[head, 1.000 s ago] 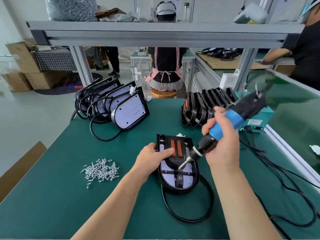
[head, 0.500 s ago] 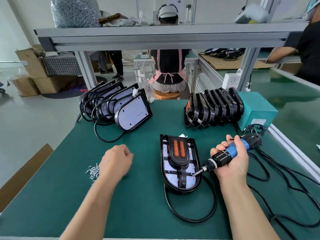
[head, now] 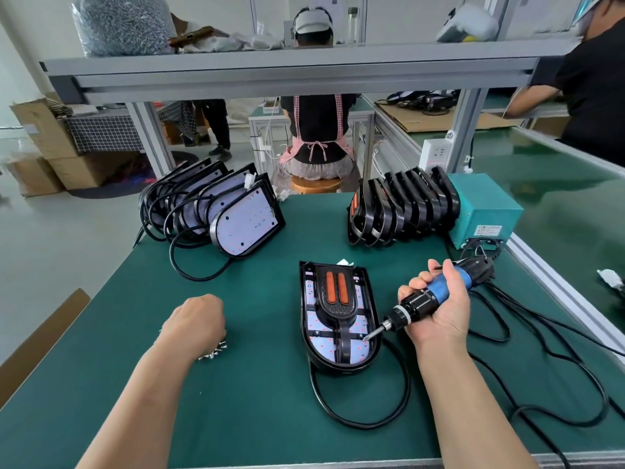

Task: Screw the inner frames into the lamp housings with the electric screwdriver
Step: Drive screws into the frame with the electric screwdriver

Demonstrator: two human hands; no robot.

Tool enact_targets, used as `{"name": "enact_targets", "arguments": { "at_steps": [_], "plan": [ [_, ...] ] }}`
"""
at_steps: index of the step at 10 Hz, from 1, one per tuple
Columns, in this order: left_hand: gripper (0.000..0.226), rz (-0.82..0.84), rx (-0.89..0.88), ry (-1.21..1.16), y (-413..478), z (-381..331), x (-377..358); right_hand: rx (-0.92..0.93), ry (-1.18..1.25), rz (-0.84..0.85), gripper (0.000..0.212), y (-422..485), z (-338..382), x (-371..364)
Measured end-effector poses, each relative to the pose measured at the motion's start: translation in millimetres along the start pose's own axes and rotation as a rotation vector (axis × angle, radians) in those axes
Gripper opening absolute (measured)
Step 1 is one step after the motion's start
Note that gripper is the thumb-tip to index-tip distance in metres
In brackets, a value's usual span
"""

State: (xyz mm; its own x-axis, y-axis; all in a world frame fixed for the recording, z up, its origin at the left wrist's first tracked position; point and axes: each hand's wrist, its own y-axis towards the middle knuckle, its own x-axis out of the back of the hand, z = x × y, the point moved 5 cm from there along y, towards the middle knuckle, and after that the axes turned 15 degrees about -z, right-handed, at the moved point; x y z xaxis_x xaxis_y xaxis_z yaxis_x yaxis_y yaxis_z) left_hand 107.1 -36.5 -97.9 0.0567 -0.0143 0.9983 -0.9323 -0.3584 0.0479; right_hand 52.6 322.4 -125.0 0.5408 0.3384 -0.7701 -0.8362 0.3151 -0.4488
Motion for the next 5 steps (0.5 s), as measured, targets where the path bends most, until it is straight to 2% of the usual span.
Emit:
{"name": "enact_targets", "arguments": {
  "at_steps": [2,5],
  "plan": [
    [0.009,-0.070,0.022,0.030,-2.8,0.6,-0.8,0.003,-0.012,0.005,0.015,0.0,1.1,0.6],
    [0.012,-0.008,-0.035,0.021,0.0,0.6,-1.2,0.005,-0.015,0.002,0.016,-0.2,0.9,1.4]
  ]
}}
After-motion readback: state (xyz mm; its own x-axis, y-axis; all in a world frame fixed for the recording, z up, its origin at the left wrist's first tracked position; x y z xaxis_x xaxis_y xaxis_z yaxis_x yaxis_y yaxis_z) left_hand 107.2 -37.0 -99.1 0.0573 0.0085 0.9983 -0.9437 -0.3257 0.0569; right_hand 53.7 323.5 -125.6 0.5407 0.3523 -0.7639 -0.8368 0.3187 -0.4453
